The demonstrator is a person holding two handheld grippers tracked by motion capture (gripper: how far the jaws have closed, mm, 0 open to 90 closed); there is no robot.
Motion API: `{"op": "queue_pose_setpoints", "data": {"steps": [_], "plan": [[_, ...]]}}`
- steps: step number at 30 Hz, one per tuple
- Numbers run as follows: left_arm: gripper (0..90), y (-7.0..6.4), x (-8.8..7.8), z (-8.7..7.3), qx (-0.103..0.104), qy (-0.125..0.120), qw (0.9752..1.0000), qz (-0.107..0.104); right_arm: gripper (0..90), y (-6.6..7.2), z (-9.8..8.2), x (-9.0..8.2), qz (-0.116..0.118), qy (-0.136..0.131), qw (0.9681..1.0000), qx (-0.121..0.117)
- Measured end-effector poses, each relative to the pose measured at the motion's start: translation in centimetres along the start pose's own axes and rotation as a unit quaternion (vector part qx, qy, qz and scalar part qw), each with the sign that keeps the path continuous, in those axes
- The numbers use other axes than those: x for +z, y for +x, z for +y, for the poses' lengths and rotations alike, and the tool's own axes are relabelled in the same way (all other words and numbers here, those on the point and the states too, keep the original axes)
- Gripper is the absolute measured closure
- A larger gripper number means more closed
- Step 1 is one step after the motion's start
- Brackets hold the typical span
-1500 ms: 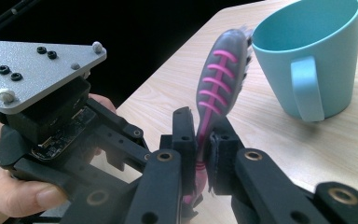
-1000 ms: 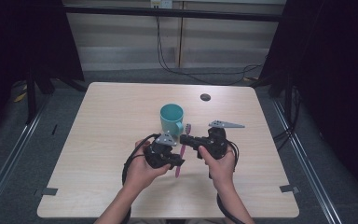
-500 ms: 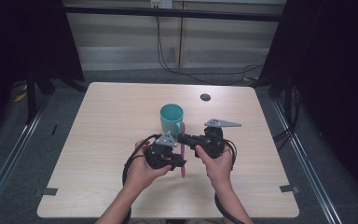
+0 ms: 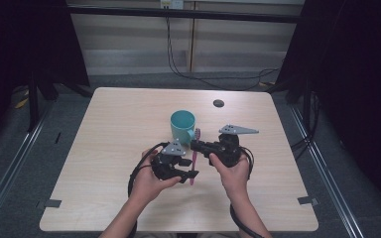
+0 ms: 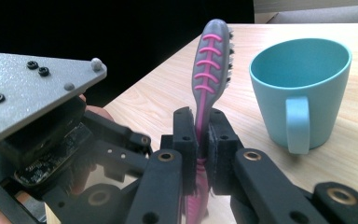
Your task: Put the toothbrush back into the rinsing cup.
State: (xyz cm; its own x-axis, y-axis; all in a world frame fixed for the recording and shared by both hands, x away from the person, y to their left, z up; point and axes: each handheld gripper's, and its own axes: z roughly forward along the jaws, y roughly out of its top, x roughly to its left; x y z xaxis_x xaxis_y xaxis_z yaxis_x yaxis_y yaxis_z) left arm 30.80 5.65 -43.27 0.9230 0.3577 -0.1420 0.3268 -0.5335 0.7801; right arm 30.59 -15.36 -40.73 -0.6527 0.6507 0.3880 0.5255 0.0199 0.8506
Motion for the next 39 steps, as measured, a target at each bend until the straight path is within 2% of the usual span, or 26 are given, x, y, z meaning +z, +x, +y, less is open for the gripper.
{"op": "queue_pose_setpoints", "data": {"steps": [6,10,14,18,30,39], "plan": [[32.0,0.4,-0.5,-0.5,0.008,0.002,0.9998,0.016,84.1,0.0,0.3,-0.4,-0.009,-0.009,0.9998,-0.012],[26.7,0.8,-0.7,-1.4,0.008,0.004,0.9996,0.026,84.1,0.0,0.5,-0.7,-0.011,-0.015,0.9996,-0.020],[24.8,1.1,-0.8,-2.2,0.012,0.016,0.9992,0.034,84.1,-0.3,0.7,-1.0,-0.010,-0.028,0.9994,-0.020],[23.6,1.6,-0.8,-3.2,0.008,0.019,0.9991,0.038,84.1,-0.4,0.9,-1.2,-0.011,-0.033,0.9992,-0.020],[21.6,2.6,-0.8,-5.9,-0.010,0.035,0.9980,0.051,84.1,-0.6,1.3,-1.1,-0.016,-0.033,0.9989,-0.030],[20.9,2.8,-1.0,-7.2,-0.004,0.038,0.9975,0.059,84.1,-0.8,1.6,-1.0,-0.019,-0.033,0.9987,-0.035]]}}
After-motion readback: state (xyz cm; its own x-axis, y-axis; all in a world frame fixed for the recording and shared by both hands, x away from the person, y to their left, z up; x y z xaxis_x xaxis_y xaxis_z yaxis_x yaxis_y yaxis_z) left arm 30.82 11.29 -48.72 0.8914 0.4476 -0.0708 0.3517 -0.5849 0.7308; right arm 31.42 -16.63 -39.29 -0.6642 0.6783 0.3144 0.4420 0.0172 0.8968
